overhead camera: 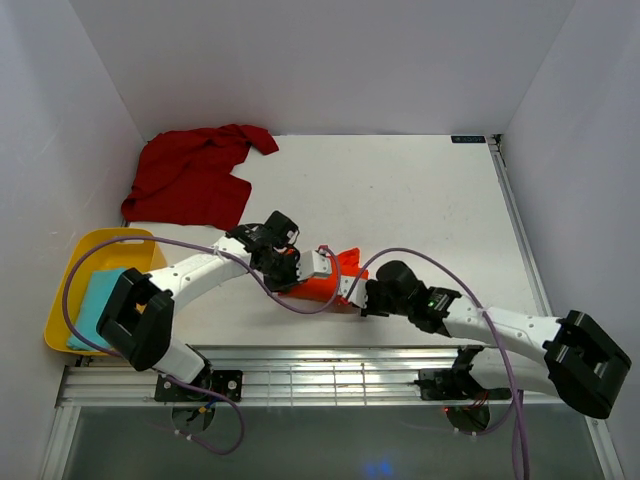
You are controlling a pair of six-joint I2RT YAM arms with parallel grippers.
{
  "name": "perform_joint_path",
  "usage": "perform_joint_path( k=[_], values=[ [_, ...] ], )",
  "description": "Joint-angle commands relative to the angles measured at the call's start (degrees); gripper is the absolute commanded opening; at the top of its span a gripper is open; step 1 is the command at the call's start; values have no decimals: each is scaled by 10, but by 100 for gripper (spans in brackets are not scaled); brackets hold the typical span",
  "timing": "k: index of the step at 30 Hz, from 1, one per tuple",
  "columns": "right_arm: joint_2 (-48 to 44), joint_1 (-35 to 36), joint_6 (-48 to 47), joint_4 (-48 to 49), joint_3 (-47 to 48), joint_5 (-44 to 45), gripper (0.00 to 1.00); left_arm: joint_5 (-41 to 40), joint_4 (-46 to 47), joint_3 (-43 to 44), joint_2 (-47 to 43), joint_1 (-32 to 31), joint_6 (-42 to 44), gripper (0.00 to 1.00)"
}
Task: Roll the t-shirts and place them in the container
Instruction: Roll the T-shirt to the center of the board.
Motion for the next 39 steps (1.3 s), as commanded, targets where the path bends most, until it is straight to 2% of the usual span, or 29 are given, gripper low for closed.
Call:
perform_joint_path(
  k=[1,6,9,12,17,23,27,33,36,39],
  values=[
    [-40,-55,0,-101,66,-174,8,48,-96,2,-26,6,34,1],
    [-44,-78,-10,-193,111,-297,8,78,-109,-3,-47,9,33,1],
    [-37,-87,-5,-232,127,-348,8,126,-167,27,-38,17,45,1],
    [-25,-104,2,-260,146,-394,8,159,-215,52,-10,43,64,1],
    [29,-183,20,-255,169,-469,8,184,-241,107,61,102,90,1],
    [148,-228,71,-209,233,-499,8,282,-296,187,153,160,129,5],
    [212,-278,96,-204,245,-497,8,273,-290,216,225,195,112,6],
    [238,-291,140,-135,230,-470,10,215,-252,251,279,209,48,6],
    [249,-293,162,-120,242,-460,18,206,-250,266,298,209,42,9],
    [254,-295,170,-127,252,-439,32,199,-251,274,314,209,36,13]
  ],
)
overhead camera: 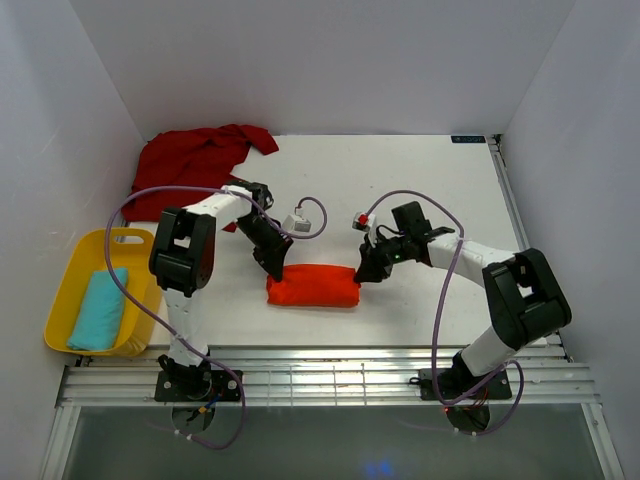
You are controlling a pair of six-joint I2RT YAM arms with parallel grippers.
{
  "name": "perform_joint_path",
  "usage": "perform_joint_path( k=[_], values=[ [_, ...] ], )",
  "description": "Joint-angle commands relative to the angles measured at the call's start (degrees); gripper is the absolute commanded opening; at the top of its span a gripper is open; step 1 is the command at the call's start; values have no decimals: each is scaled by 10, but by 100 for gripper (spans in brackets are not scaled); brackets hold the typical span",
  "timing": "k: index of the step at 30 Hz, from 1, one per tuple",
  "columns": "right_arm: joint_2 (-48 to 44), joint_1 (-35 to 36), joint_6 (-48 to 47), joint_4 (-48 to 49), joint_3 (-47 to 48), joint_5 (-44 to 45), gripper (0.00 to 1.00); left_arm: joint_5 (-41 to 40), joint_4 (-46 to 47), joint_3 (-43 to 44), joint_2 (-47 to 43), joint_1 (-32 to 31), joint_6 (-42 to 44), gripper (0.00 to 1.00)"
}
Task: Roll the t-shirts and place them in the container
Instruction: Roll the T-shirt to the center of the board.
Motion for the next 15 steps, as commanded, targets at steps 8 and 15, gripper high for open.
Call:
perform_joint_path(
  k=[8,15],
  values=[
    [-65,-13,38,-32,43,126,44,-47,-1,32,32,8,-25,20],
    [-144,59,115,98,4,114,36,-45,0,46,32,8,-39,24]
  ],
)
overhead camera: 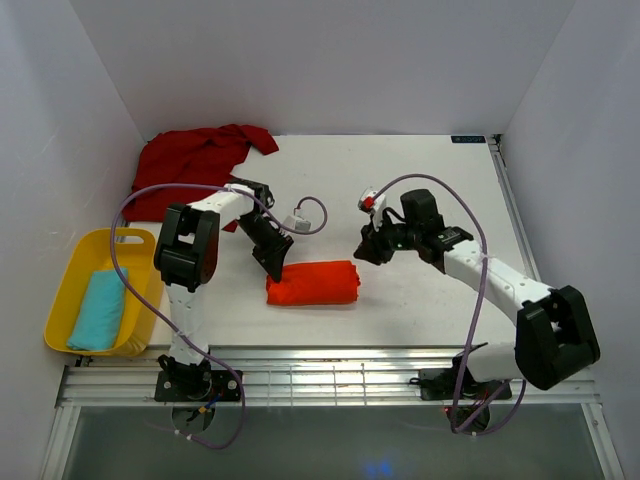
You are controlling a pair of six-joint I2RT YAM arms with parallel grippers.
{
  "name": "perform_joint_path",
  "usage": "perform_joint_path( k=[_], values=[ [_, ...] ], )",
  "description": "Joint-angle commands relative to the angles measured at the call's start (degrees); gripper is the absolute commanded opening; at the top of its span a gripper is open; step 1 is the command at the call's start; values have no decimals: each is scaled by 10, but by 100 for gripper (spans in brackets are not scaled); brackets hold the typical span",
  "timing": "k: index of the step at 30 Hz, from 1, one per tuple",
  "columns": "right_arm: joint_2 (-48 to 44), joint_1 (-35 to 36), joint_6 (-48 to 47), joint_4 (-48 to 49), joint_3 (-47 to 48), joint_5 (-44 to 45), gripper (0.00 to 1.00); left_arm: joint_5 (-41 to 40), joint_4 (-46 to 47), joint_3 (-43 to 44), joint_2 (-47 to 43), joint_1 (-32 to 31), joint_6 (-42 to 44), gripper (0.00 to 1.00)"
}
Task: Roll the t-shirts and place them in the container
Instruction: Roll the T-shirt to the center of the board.
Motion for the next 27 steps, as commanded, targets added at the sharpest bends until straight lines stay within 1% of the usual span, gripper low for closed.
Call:
perform_joint_path(
  k=[1,2,3,5,6,7,8,10,14,18,20,22,24,25,26,27],
  values=[
    [-26,60,55,121,-29,-14,35,-23,19,23,1,5,-4,24],
    [-21,74,60,151,-37,1,34,-22,20,24,3,5,-7,24],
    [-1,90,66,160,-37,6,31,-20,21,27,5,4,-9,25],
    [23,95,73,168,-31,10,30,-20,24,29,6,2,-14,25],
    [48,101,67,156,-24,20,27,-23,26,28,5,2,-15,25],
    [58,104,43,140,-15,30,27,-24,26,27,5,1,-16,25],
    [72,109,30,103,3,54,26,-27,31,24,3,0,-17,25],
    [95,118,10,74,16,65,23,-36,35,21,1,0,-20,25],
    [114,118,19,88,16,80,23,-50,48,10,-7,-5,-24,27],
    [147,118,18,88,38,76,23,-79,81,-34,-38,-21,-15,31],
    [155,116,13,84,47,76,23,-111,116,-48,-56,-33,-17,36],
    [167,114,9,80,51,66,23,-129,142,-66,-92,-37,-22,50],
    [176,112,6,78,48,62,23,-129,164,-77,-123,-38,-16,57],
    [179,112,8,81,43,65,23,-129,172,-92,-161,-39,-5,65],
    [182,110,12,82,42,71,22,-130,191,-100,-181,-39,6,65],
    [187,111,16,85,41,69,22,-147,208,-109,-202,-40,12,66]
  ],
)
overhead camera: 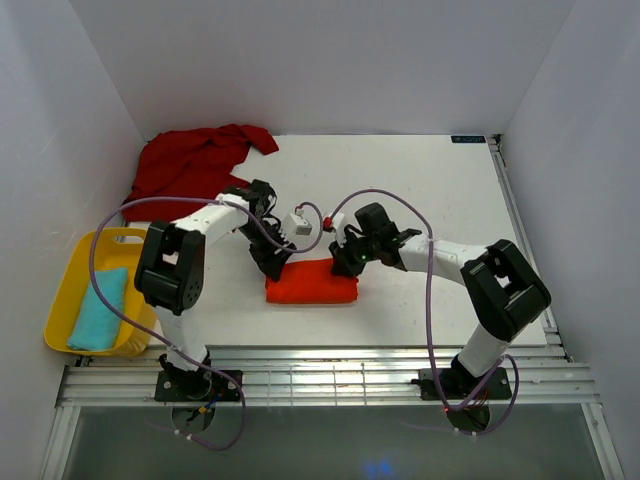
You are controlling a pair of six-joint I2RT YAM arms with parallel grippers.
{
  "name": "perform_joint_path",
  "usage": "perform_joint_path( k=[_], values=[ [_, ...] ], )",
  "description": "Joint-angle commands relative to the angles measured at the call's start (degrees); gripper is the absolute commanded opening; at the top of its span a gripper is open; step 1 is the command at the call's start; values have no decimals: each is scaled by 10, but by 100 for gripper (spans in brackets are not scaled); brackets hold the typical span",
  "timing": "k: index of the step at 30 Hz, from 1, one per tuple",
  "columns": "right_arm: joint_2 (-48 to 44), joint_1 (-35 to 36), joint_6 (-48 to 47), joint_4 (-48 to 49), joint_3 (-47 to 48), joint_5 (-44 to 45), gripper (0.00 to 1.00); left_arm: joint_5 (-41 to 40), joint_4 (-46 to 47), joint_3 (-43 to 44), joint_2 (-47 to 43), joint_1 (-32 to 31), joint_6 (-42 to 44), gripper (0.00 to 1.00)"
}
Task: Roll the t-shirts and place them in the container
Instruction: Roll the T-shirt to the center of the board.
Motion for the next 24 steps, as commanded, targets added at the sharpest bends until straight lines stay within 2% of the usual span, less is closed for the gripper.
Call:
perform_joint_path(
  k=[1,4,7,8,11,13,14,20,24],
  values=[
    [17,-2,10,8,11,4,22,-53,100,-36,-124,-8,33,70],
    [17,-2,6,8,10,7,22,-134,151,-56,-162,-33,23,73],
    [8,-2,9,22,4,23,21,-258,213,-111,-244,-108,79,72],
    [5,-2,11,27,2,25,21,-287,274,-136,-299,-137,118,72],
    [-6,-2,13,37,-6,17,21,-307,374,-155,-366,-151,137,75],
    [-9,-2,15,40,-3,6,21,-285,379,-168,-399,-154,110,87],
    [-10,-3,18,40,-1,1,21,-284,370,-192,-405,-169,94,98],
    [-13,-20,41,36,13,-29,22,-377,407,-291,-391,-275,44,98],
    [-21,-25,41,35,5,-15,22,-371,482,-336,-370,-299,51,98]
  ],
)
